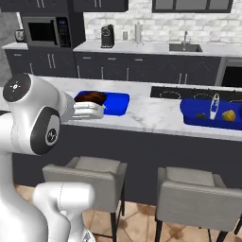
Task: Gather the squashs from the fridge and place them on a tray on the dining counter. Then gather the chicken drumstick and steak from the fridge and place them on the other tray.
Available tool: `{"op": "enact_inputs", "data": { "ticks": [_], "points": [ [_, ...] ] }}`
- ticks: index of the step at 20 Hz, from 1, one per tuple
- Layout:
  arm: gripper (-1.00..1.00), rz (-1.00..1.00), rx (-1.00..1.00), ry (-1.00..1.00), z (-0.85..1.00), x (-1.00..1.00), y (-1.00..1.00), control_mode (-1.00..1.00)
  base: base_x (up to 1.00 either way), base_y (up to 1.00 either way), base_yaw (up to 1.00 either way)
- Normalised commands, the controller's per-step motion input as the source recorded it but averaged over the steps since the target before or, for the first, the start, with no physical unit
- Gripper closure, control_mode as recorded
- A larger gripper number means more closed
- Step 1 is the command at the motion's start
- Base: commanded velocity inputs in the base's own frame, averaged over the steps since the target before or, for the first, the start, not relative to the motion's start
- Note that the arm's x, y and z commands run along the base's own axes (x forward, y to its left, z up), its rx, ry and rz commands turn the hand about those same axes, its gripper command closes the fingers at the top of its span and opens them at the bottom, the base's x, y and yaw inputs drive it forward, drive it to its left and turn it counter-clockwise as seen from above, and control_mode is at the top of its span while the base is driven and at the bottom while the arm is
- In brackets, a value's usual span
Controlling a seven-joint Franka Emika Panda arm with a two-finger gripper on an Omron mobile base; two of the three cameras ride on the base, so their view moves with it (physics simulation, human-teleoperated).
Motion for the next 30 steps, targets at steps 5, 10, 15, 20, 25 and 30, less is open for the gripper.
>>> {"op": "enact_inputs", "data": {
  "ticks": [5, 10, 15, 20, 25, 30],
  "points": [
    [1.0, 0.0, 0.0, 0.0, 0.0, 0.0, 0.0, 1.0, 0.61, 0.37, 0.0],
    [1.0, 0.0, 0.0, 0.0, 0.0, 0.0, 0.0, 1.0, 0.65, 0.38, 0.0],
    [1.0, 0.0, 0.0, 0.01, 0.0, 0.15, 0.1, -1.0, 0.56, 0.35, 0.0],
    [1.0, 0.0, 0.0, 0.08, -0.04, 0.75, 0.5, -1.0, 0.0, 0.0, 0.0],
    [1.0, 0.01, 0.0, 0.07, -0.25, 0.77, 0.45, -1.0, 0.0, 0.0, 0.0],
    [1.0, 0.05, 0.0, 0.06, -0.3, 0.68, 0.01, -1.0, 0.0, 0.0, 0.0]
  ]
}}
